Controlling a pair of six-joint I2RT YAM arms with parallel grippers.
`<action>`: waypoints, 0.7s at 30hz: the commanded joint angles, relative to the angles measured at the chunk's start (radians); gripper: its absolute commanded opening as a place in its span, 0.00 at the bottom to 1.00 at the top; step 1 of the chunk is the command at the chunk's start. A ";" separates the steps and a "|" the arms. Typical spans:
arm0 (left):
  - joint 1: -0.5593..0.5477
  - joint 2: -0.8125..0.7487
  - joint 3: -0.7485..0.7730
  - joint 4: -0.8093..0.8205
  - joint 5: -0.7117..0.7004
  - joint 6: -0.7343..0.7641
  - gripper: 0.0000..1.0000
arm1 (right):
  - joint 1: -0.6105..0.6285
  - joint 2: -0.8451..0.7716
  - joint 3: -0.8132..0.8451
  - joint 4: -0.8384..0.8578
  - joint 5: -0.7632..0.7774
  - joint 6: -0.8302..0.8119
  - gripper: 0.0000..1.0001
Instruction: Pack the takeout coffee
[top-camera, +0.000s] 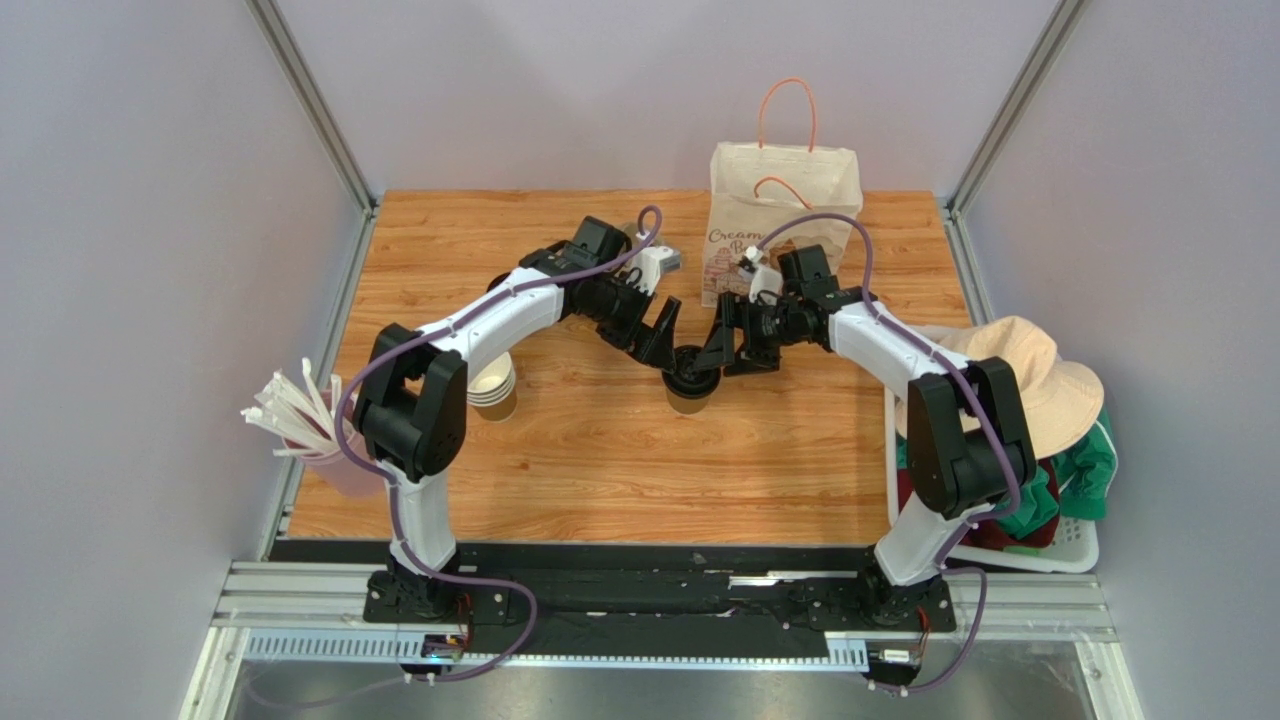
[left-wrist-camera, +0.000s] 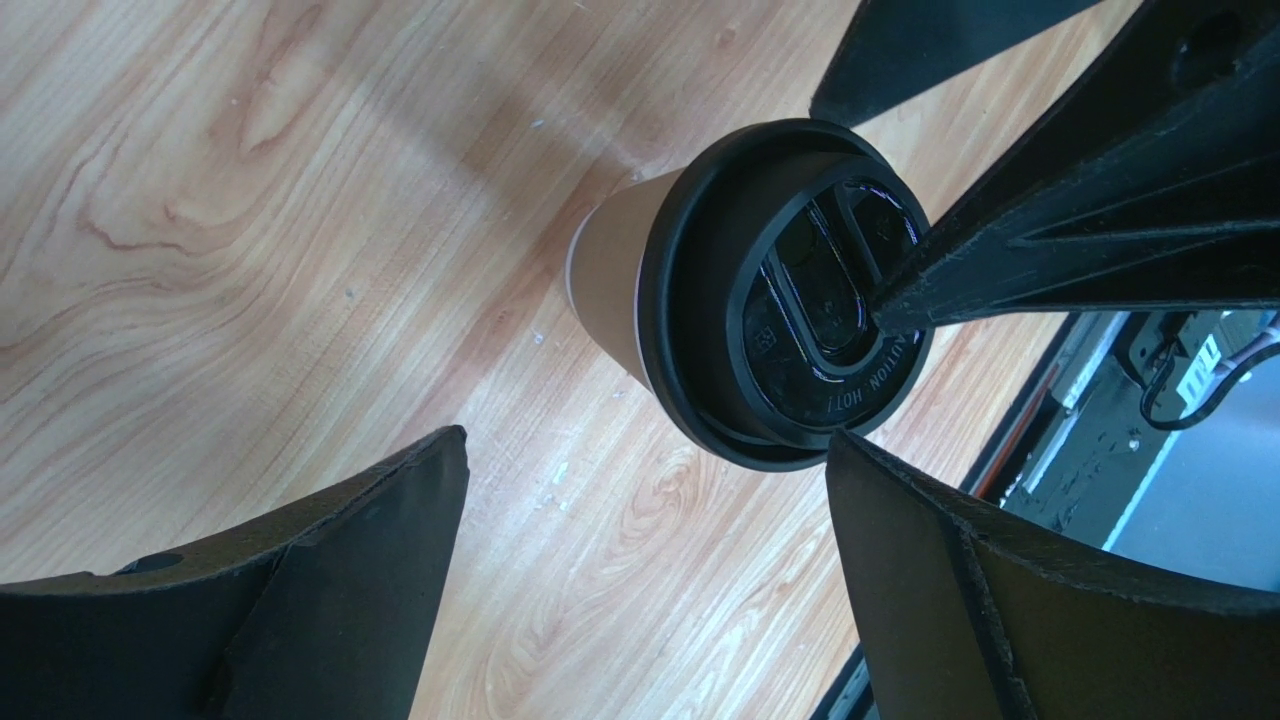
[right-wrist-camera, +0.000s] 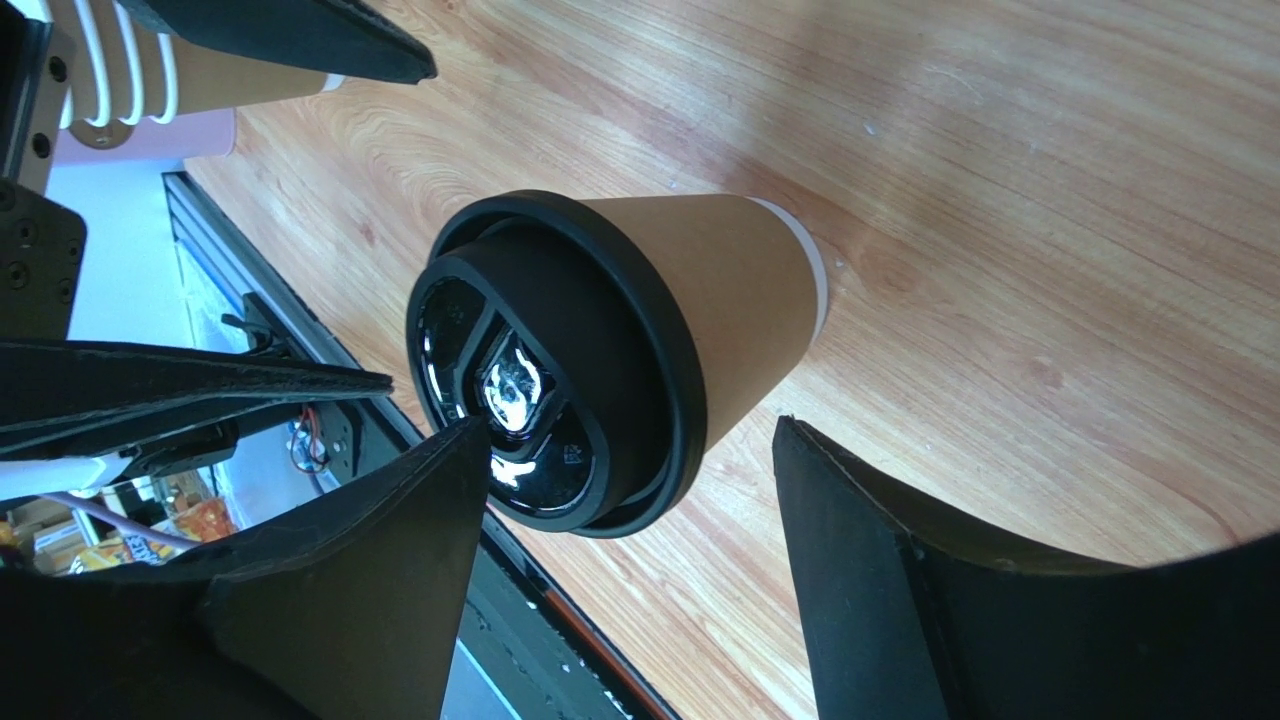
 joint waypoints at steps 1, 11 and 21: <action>-0.003 -0.023 -0.005 0.020 -0.009 0.001 0.97 | -0.002 0.017 0.021 0.050 -0.050 0.018 0.72; -0.003 -0.003 -0.001 0.021 -0.016 0.000 0.96 | -0.004 0.043 0.034 0.059 -0.059 0.027 0.68; -0.005 0.025 0.004 0.017 -0.008 -0.002 0.96 | -0.001 0.063 0.037 0.070 -0.090 0.032 0.46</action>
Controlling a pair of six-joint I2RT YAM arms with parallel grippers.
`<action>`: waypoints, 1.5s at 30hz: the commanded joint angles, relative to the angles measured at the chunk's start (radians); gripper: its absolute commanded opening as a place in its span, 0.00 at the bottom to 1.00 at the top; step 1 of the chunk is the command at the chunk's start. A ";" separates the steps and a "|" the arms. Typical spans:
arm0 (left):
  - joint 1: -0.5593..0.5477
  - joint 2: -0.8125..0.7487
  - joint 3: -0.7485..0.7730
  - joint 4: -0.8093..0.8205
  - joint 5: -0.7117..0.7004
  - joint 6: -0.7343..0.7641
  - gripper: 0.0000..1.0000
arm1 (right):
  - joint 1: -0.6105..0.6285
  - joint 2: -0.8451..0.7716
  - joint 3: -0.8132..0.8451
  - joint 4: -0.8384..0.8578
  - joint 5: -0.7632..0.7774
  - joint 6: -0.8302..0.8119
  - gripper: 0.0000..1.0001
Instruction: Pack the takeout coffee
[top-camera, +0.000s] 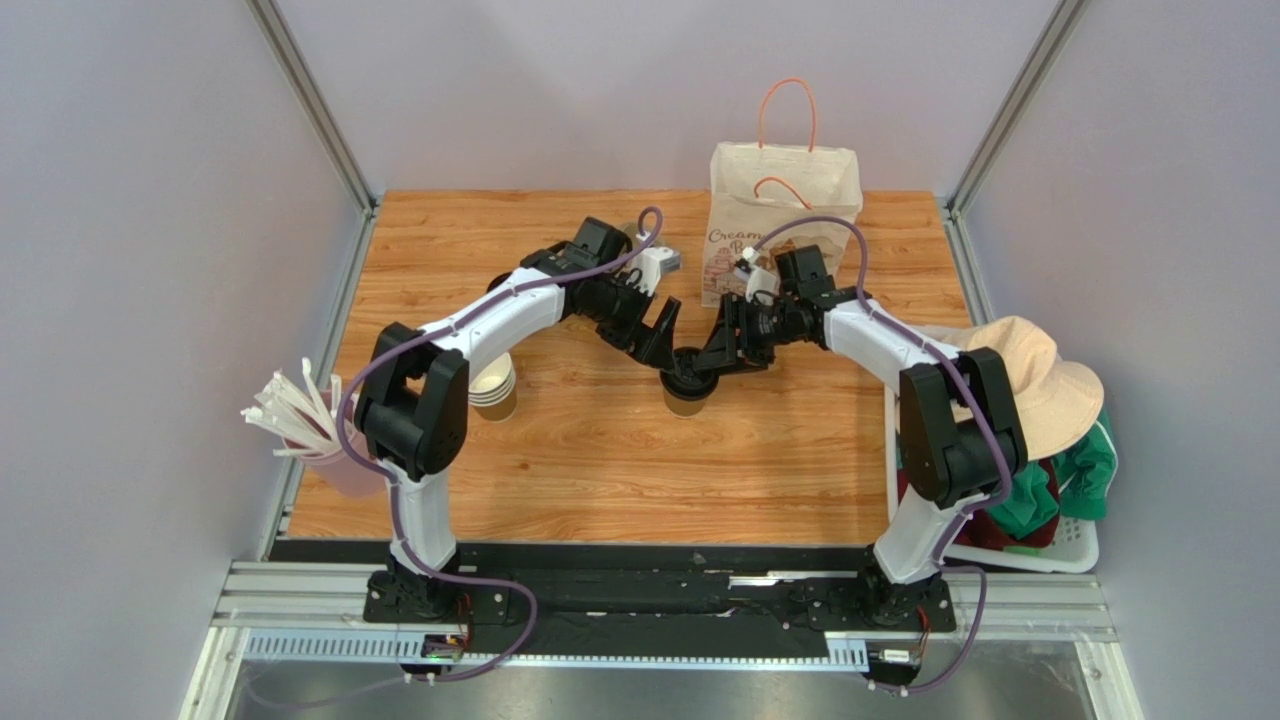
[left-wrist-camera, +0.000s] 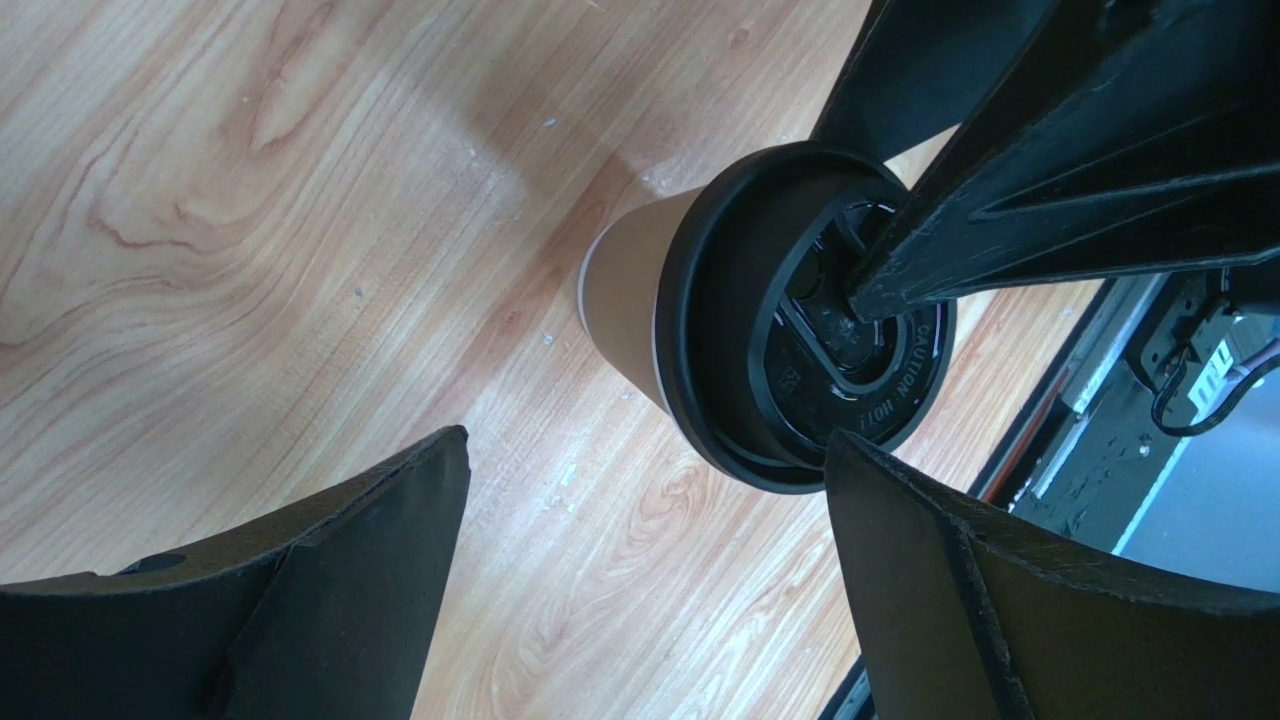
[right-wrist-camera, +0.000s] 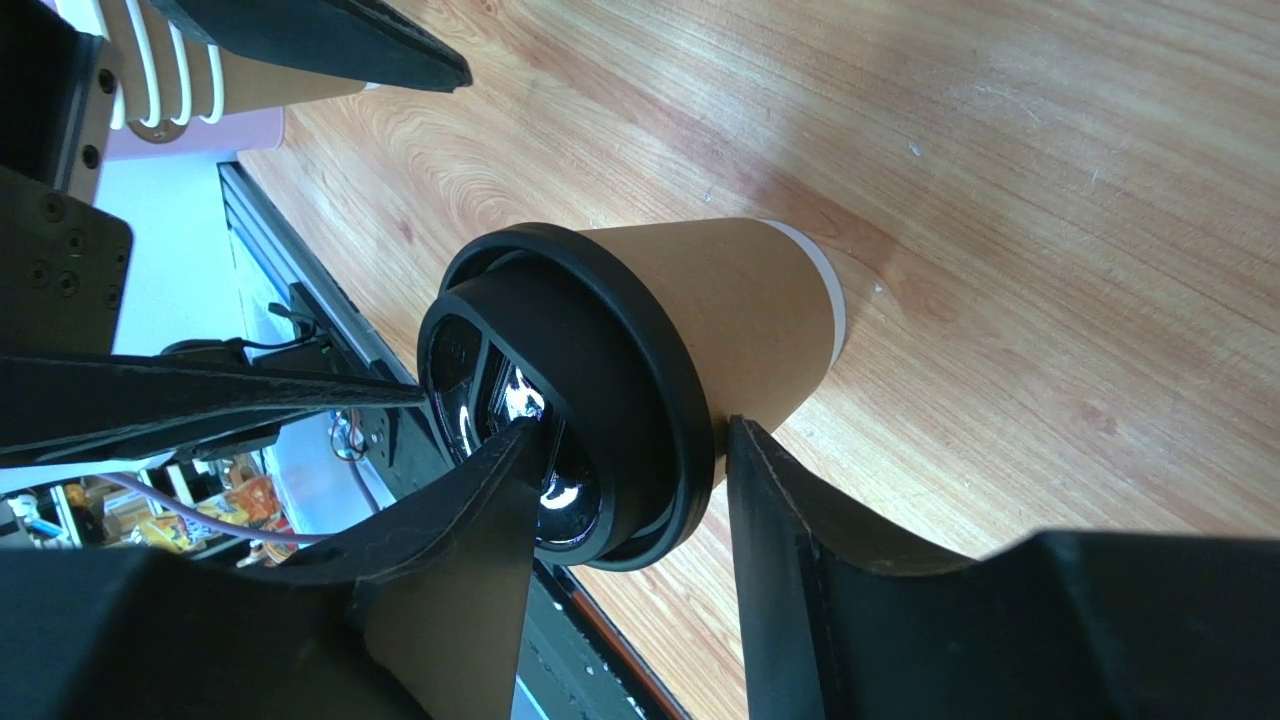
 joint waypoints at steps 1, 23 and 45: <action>-0.005 0.024 0.005 0.011 0.003 -0.002 0.96 | 0.000 0.021 0.031 0.032 -0.024 0.003 0.46; -0.026 0.061 0.017 -0.026 -0.052 0.009 0.88 | 0.049 0.053 0.051 0.006 0.009 -0.008 0.29; -0.037 0.078 0.033 -0.037 -0.065 0.009 0.76 | 0.046 0.071 0.088 0.002 -0.062 0.035 0.57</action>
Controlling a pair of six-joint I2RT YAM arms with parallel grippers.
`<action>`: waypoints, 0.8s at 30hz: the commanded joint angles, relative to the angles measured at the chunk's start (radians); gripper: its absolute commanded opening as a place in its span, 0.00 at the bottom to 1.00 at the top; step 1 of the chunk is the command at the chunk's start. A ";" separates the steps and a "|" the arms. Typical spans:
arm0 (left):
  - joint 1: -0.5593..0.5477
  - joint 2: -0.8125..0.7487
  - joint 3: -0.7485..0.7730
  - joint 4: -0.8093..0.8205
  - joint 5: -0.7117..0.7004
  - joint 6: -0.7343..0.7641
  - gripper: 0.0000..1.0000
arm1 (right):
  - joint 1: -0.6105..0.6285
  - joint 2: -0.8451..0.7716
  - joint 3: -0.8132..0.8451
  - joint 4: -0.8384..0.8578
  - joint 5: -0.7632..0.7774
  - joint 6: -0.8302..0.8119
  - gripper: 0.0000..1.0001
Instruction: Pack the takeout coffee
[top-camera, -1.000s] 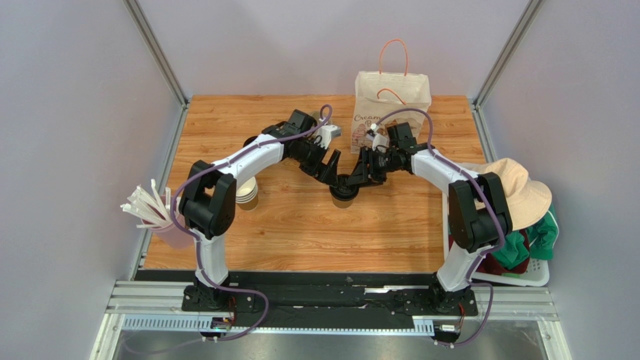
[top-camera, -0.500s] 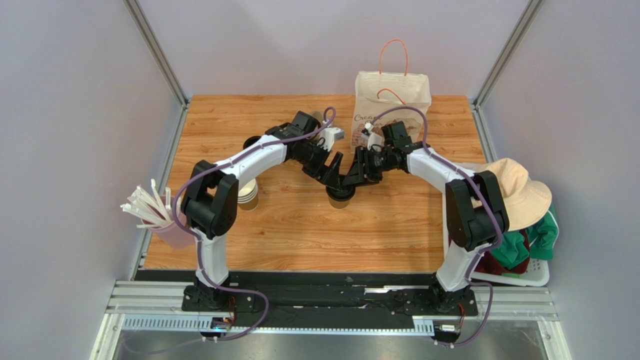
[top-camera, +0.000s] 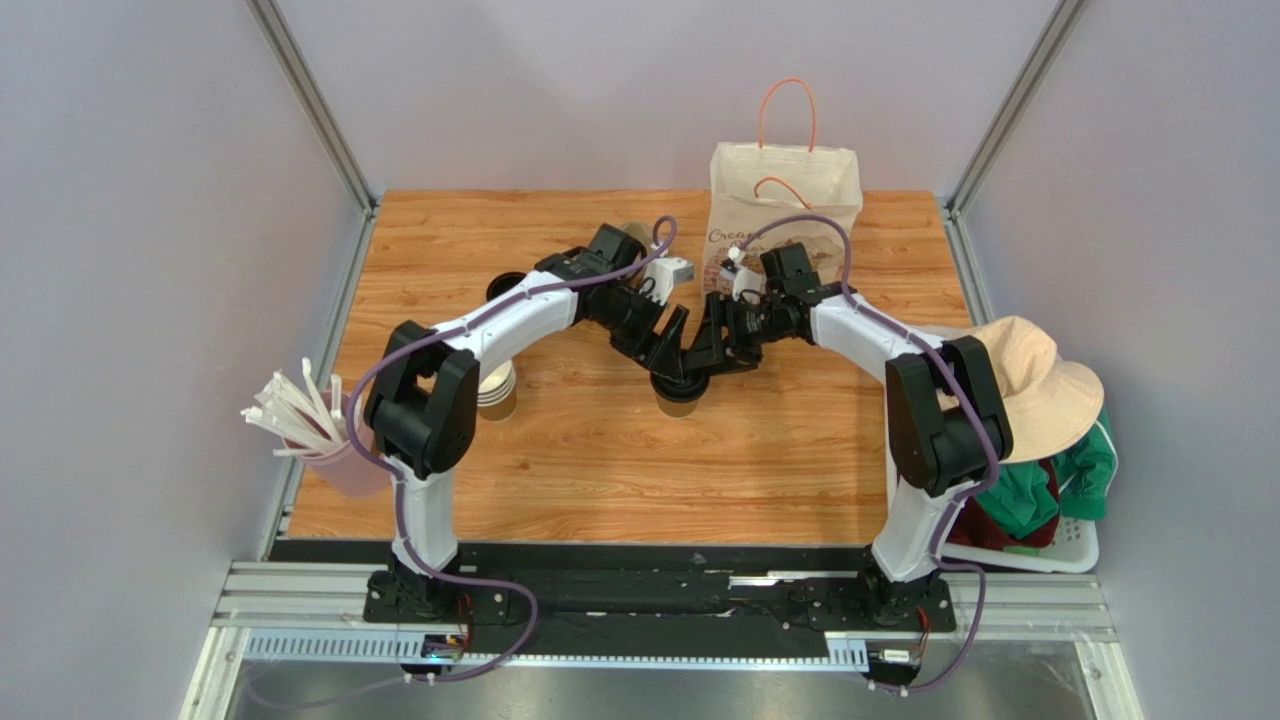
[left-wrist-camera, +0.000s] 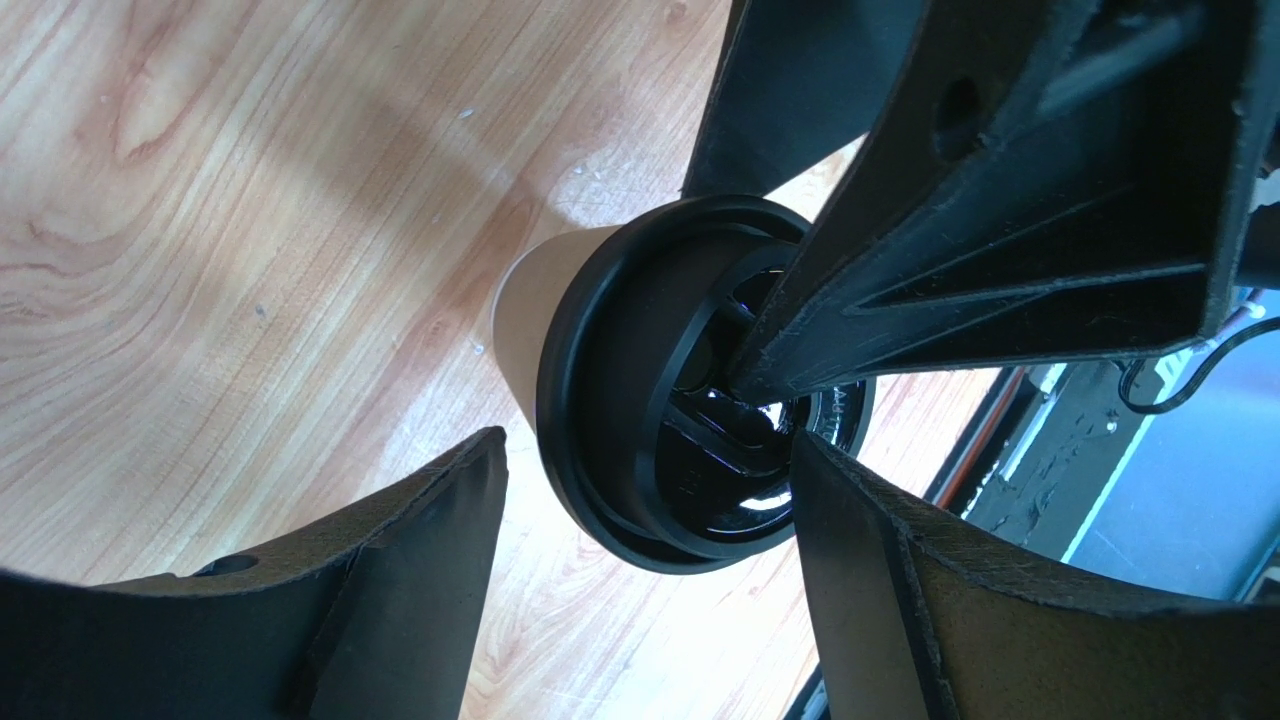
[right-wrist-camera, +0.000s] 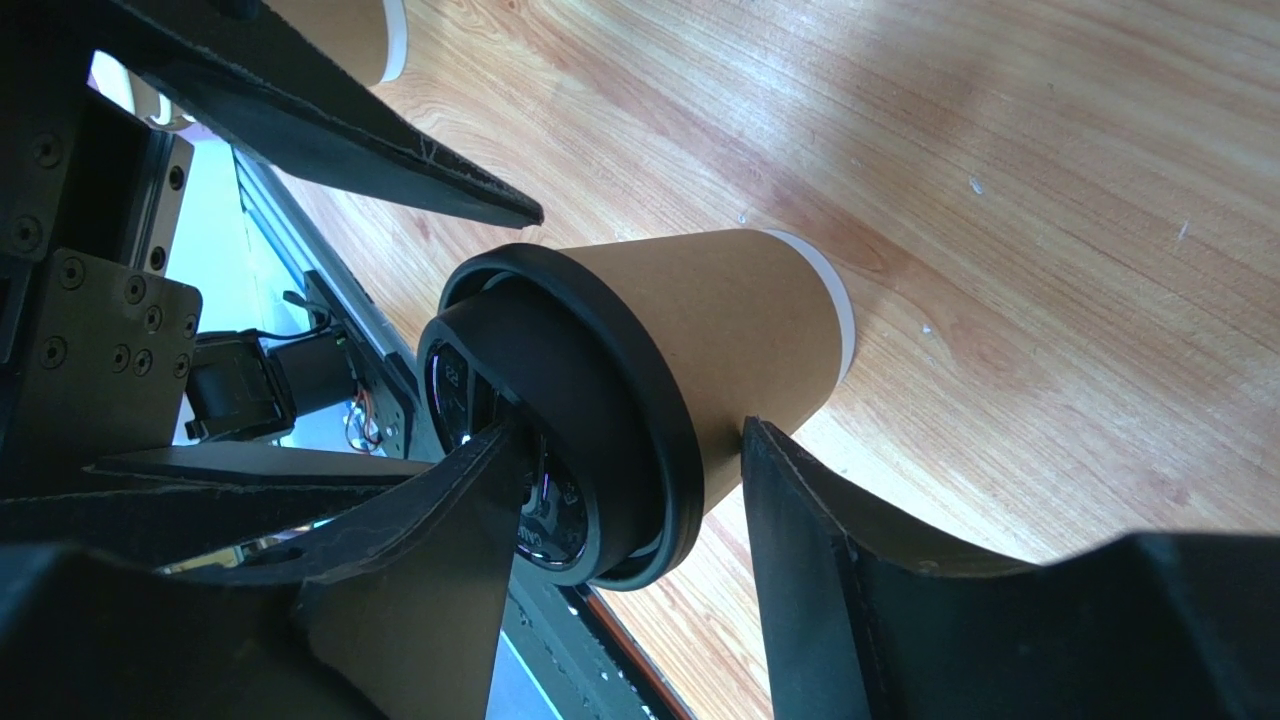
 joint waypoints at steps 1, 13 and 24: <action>-0.002 0.041 0.020 -0.017 -0.079 0.020 0.76 | 0.010 0.014 0.038 0.006 -0.037 0.021 0.56; -0.002 0.046 0.025 -0.015 -0.073 0.020 0.76 | 0.010 0.045 0.045 0.018 -0.059 0.038 0.28; 0.034 -0.039 0.074 -0.047 0.039 0.064 0.84 | 0.010 0.025 0.030 0.014 0.009 0.032 0.26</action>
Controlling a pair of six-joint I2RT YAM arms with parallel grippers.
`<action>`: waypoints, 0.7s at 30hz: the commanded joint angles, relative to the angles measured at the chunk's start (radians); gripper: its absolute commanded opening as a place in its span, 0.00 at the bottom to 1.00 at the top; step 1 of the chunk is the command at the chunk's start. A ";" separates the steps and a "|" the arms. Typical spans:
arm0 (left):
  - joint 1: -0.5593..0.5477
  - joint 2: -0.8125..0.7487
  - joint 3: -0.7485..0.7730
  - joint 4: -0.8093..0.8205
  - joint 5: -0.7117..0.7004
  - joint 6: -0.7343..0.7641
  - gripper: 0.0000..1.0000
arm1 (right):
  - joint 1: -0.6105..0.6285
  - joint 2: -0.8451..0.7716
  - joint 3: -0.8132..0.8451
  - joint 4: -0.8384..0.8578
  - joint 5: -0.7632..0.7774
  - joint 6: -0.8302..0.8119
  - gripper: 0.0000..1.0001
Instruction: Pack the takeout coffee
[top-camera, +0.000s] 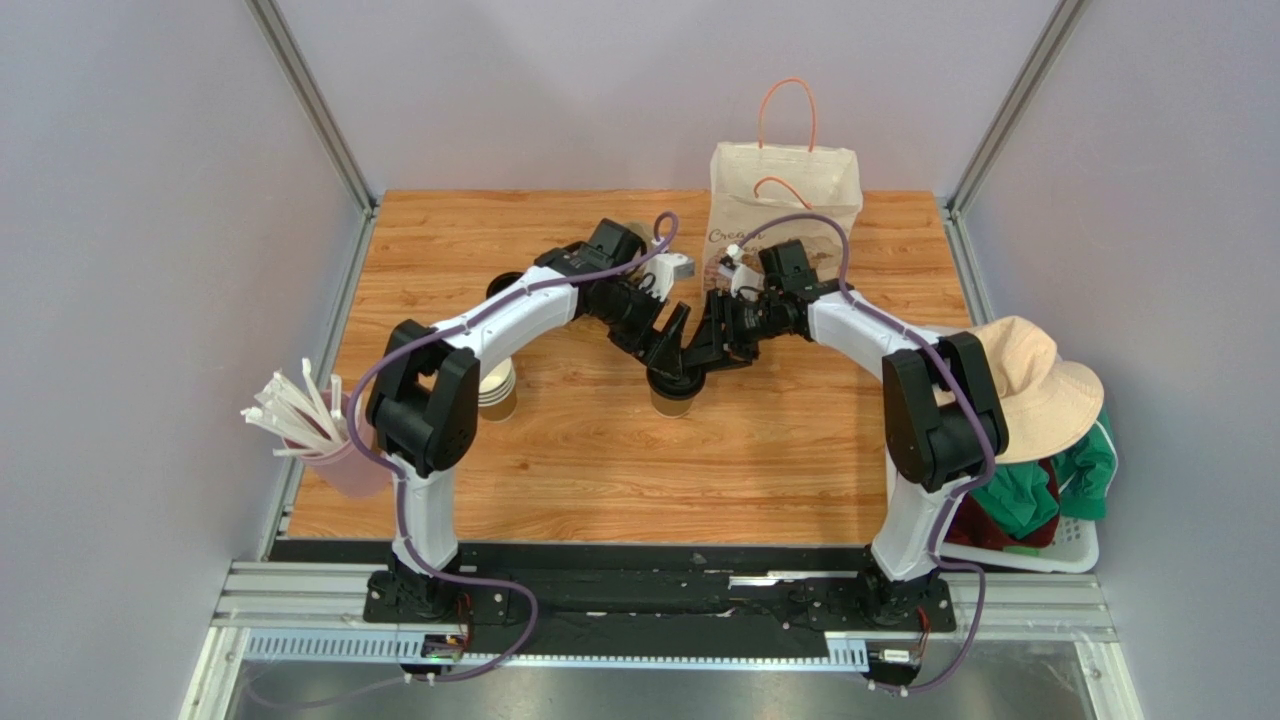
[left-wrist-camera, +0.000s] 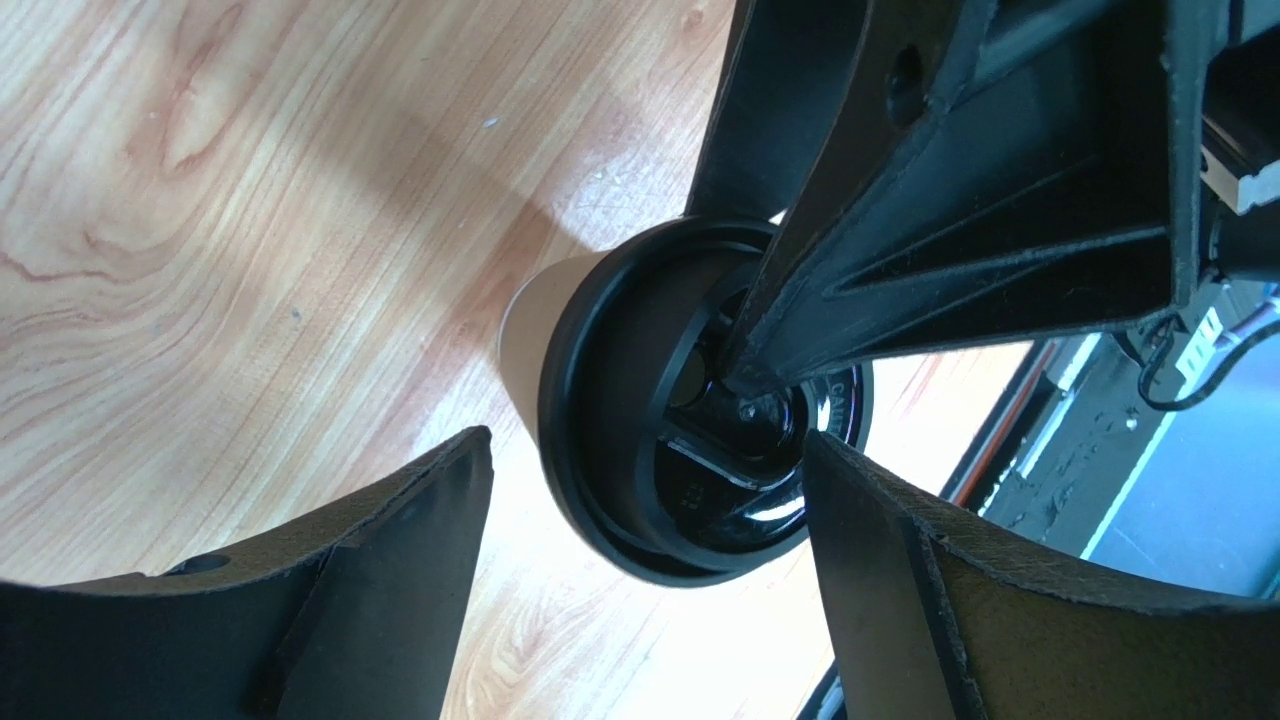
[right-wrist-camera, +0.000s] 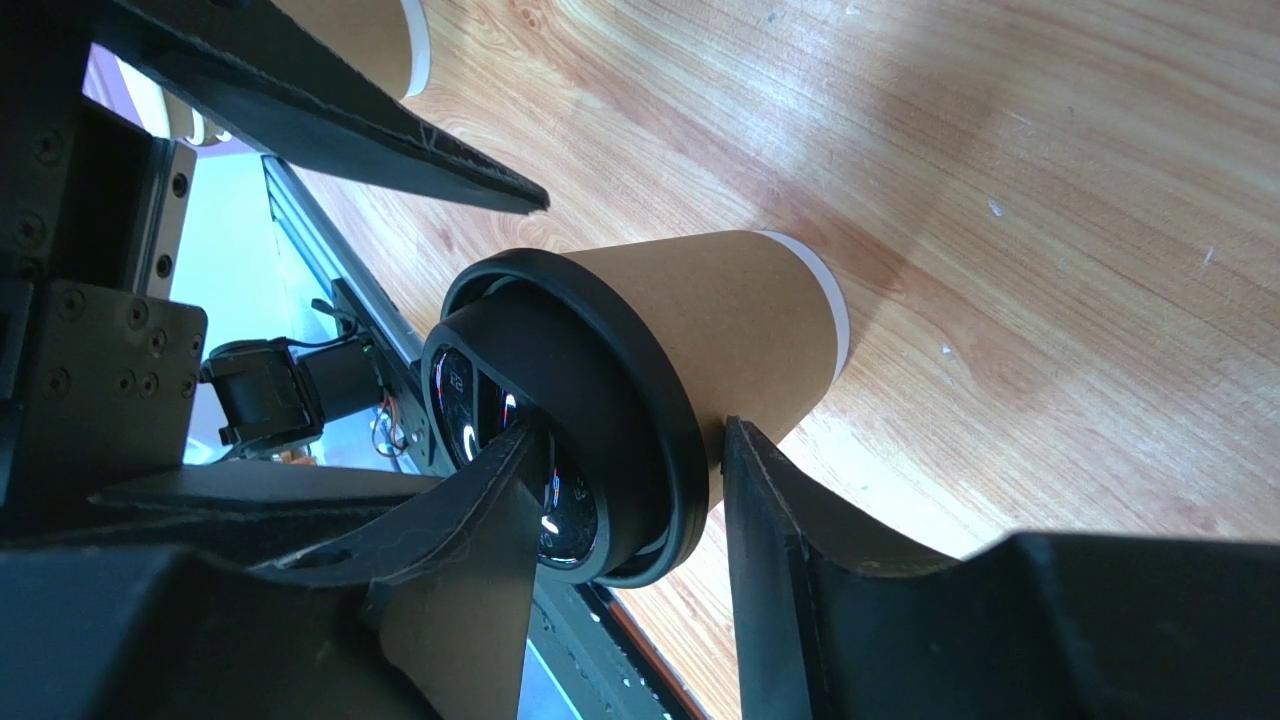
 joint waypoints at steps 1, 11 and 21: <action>0.047 -0.063 0.030 -0.019 0.067 0.037 0.84 | 0.013 0.000 0.008 0.008 0.030 0.000 0.26; 0.149 -0.114 -0.079 0.030 0.202 0.044 0.82 | 0.033 -0.041 0.021 -0.023 0.105 -0.026 0.26; 0.162 -0.102 -0.130 0.053 0.203 0.036 0.70 | 0.082 -0.089 0.001 -0.031 0.194 -0.060 0.26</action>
